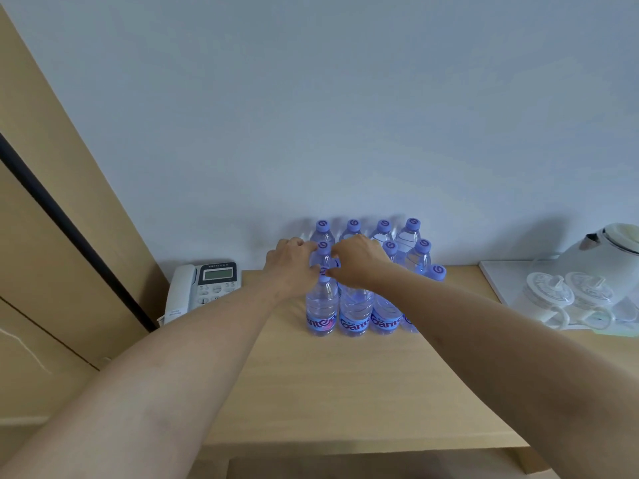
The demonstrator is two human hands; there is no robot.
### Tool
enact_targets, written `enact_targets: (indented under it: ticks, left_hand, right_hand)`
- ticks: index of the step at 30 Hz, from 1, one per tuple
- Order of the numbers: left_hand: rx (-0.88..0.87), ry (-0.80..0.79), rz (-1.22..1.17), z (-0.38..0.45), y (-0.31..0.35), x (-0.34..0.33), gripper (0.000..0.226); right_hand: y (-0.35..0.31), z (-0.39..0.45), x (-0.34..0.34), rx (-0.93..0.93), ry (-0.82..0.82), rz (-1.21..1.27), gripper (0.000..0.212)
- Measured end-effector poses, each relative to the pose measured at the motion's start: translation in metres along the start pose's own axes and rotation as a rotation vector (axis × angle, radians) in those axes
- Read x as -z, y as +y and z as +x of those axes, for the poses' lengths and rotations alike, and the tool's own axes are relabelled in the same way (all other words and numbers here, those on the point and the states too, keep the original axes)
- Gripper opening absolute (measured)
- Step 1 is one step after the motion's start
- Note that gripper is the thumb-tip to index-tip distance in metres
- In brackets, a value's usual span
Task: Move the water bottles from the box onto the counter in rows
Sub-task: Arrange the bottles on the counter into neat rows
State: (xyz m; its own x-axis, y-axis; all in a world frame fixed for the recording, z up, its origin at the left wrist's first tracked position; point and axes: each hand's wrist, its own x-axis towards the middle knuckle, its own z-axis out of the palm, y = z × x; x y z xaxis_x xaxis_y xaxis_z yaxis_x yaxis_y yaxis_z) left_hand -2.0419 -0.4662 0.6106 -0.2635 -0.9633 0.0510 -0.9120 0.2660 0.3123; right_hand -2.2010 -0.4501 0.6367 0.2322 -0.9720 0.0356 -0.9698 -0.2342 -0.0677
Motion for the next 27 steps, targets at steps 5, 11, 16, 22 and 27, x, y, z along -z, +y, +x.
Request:
enact_targets:
  ticks: [5, 11, 16, 22, 27]
  left_hand:
    - [0.056, 0.003, 0.039, -0.003, -0.013, 0.009, 0.046]
    - [0.103, -0.03, 0.05, -0.01, -0.028, 0.013, 0.05]
    - [0.093, -0.047, 0.046, -0.015, -0.039, 0.01, 0.052]
    - [0.021, -0.051, 0.041, -0.013, -0.042, 0.016, 0.052]
    - [-0.032, -0.066, 0.049, -0.014, -0.048, 0.024, 0.053]
  right_hand:
    - [-0.013, 0.014, -0.001, 0.046, -0.078, 0.025, 0.041]
    - [-0.025, 0.015, -0.003, 0.098, -0.156, 0.025, 0.046]
    - [-0.027, 0.01, 0.003, 0.172, -0.152, 0.019, 0.043]
    - [-0.033, 0.007, 0.002, 0.122, -0.151, -0.074, 0.001]
    - [-0.039, 0.005, -0.003, 0.063, -0.137, -0.105, 0.023]
